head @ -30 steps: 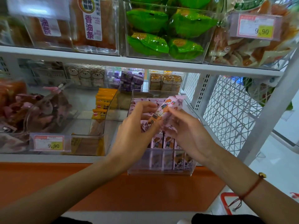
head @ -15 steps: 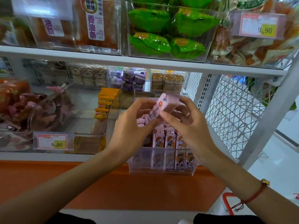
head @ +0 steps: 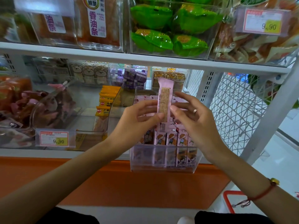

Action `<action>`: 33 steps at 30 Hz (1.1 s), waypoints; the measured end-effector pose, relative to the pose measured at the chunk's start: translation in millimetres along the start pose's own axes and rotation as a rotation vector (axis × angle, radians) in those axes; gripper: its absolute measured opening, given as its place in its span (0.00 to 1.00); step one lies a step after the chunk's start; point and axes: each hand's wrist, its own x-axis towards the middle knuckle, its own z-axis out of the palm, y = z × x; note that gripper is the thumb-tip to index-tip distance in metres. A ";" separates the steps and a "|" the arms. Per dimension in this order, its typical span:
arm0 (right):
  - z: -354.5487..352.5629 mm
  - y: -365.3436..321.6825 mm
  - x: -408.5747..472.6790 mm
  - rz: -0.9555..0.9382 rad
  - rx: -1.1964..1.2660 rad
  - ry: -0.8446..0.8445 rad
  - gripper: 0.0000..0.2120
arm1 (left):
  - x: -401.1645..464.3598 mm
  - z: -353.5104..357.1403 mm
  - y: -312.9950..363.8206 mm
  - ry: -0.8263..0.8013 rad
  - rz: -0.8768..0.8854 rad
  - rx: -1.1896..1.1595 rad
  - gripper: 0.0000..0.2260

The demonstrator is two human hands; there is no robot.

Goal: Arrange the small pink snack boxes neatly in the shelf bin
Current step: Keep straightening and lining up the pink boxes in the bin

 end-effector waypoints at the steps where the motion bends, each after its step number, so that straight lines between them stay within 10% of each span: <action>1: -1.3 0.4 0.9 0.042 -0.002 0.020 0.18 | -0.3 1.0 0.7 -0.021 -0.093 -0.058 0.13; 9: -4.0 9.0 4.5 0.382 0.192 -0.016 0.18 | 2.3 2.5 0.5 -0.126 -0.463 -0.158 0.14; 25: -10.9 8.2 5.9 0.096 0.178 -0.055 0.21 | 8.3 -8.2 0.2 -0.223 -0.399 -0.203 0.11; 33: 4.1 12.3 -4.2 0.037 0.003 -0.212 0.36 | 4.3 1.9 -1.5 0.152 -0.155 -0.256 0.20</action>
